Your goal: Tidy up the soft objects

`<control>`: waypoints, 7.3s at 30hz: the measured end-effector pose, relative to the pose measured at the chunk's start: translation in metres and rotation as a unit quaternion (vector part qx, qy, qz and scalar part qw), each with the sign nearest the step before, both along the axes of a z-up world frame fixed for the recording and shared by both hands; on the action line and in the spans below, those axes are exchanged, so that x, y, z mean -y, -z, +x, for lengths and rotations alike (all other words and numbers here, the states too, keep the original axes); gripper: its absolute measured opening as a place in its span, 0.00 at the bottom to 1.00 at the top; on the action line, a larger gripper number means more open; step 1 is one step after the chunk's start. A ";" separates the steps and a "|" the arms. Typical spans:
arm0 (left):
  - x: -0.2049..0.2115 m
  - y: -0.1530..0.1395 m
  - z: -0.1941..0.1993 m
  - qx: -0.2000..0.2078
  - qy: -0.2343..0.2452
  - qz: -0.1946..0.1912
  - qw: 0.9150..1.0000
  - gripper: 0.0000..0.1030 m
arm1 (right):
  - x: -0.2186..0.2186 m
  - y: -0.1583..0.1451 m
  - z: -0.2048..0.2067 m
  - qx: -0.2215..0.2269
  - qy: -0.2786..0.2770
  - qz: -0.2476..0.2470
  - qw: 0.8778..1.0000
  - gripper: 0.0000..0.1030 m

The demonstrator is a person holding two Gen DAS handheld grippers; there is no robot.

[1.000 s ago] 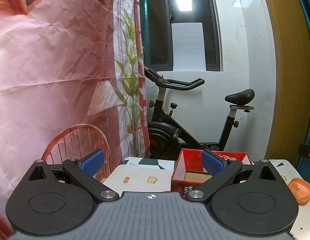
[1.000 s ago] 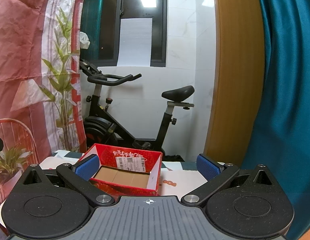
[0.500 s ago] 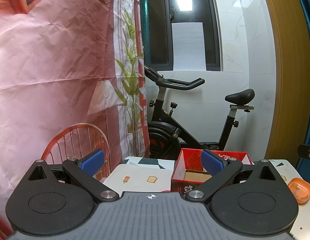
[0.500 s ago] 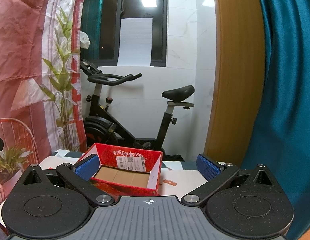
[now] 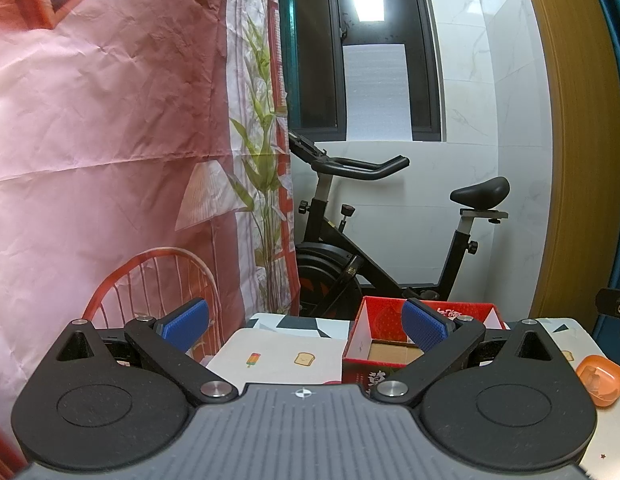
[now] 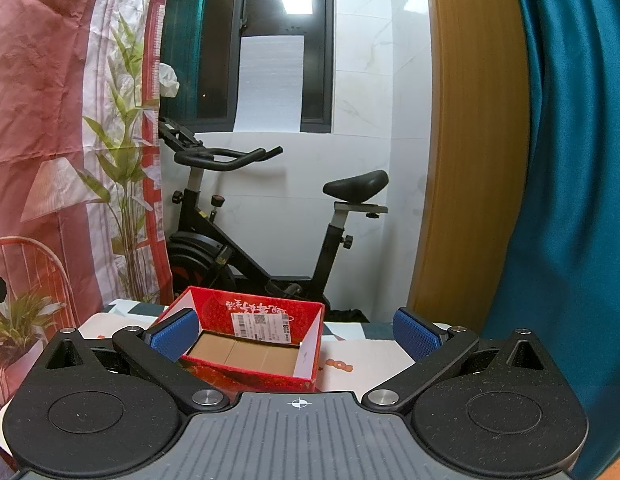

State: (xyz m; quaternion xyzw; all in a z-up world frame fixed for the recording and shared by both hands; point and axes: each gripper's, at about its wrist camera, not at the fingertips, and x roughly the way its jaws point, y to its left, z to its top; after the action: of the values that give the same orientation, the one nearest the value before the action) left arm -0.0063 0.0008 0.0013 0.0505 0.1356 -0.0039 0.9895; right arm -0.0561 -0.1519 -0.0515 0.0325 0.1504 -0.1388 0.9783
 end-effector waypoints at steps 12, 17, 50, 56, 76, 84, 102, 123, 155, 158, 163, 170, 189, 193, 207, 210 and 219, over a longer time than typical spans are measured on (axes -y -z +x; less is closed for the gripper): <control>0.001 -0.001 0.000 0.001 0.004 0.000 1.000 1.00 | 0.000 -0.001 0.000 0.000 0.000 0.000 1.000 1.00; 0.001 -0.001 -0.001 0.001 0.004 -0.001 1.000 1.00 | 0.000 0.000 0.000 0.000 0.000 0.000 1.000 1.00; -0.021 0.099 0.057 -0.054 0.020 -0.008 0.998 1.00 | 0.030 0.093 0.030 0.031 -0.028 0.082 0.996 1.00; -0.028 0.142 0.074 -0.103 0.051 -0.008 0.993 1.00 | 0.026 0.140 0.050 -0.007 -0.024 0.084 0.996 1.00; -0.034 0.253 0.100 -0.239 0.108 -0.026 0.965 0.91 | -0.001 0.242 0.068 -0.116 -0.089 0.066 0.987 0.94; -0.031 0.275 0.109 -0.284 0.146 -0.051 0.946 0.82 | -0.003 0.268 0.078 -0.156 -0.117 0.105 0.975 0.75; -0.024 0.291 0.115 -0.301 0.168 -0.061 0.937 0.79 | -0.015 0.294 0.094 -0.186 -0.169 0.127 0.960 0.68; -0.026 0.288 0.111 -0.316 0.196 -0.068 0.926 0.12 | -0.015 0.296 0.096 -0.196 -0.187 0.134 0.953 0.13; -0.018 0.192 0.054 -0.129 0.230 -0.057 0.963 0.11 | -0.015 0.199 0.038 -0.031 -0.208 0.043 0.977 0.08; -0.013 0.180 0.059 -0.118 0.239 -0.054 0.962 0.11 | -0.014 0.182 0.039 -0.014 -0.206 0.029 0.978 0.08; -0.005 0.161 0.088 -0.123 0.250 -0.077 0.957 0.11 | -0.002 0.152 0.053 0.014 -0.199 0.031 0.979 0.08; 0.015 0.138 0.137 -0.112 0.266 -0.066 0.955 0.11 | 0.019 0.119 0.095 0.026 -0.196 0.021 0.980 0.08; 0.074 0.188 0.307 -0.298 0.231 -0.032 0.926 0.11 | 0.055 0.153 0.274 -0.115 -0.176 0.076 0.975 0.09; 0.079 0.199 0.325 -0.332 0.228 -0.022 0.915 0.11 | 0.059 0.172 0.301 -0.164 -0.165 0.105 0.967 0.09; 0.077 0.210 0.345 -0.348 0.232 -0.037 0.907 0.44 | 0.084 0.205 0.335 -0.241 -0.113 0.188 0.945 0.18; 0.075 0.207 0.345 -0.344 0.229 -0.045 0.910 0.54 | 0.087 0.205 0.335 -0.240 -0.105 0.186 0.947 0.20; 0.064 0.176 0.327 -0.293 0.229 -0.076 0.925 0.89 | 0.086 0.181 0.309 -0.181 -0.111 0.163 0.964 0.69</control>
State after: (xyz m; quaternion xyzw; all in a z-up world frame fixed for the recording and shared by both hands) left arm 0.3206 -0.0633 -0.1750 0.0013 0.4034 -0.2553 0.8787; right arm 0.2527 -0.2380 -0.2325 0.1488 0.3482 -0.0067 0.9255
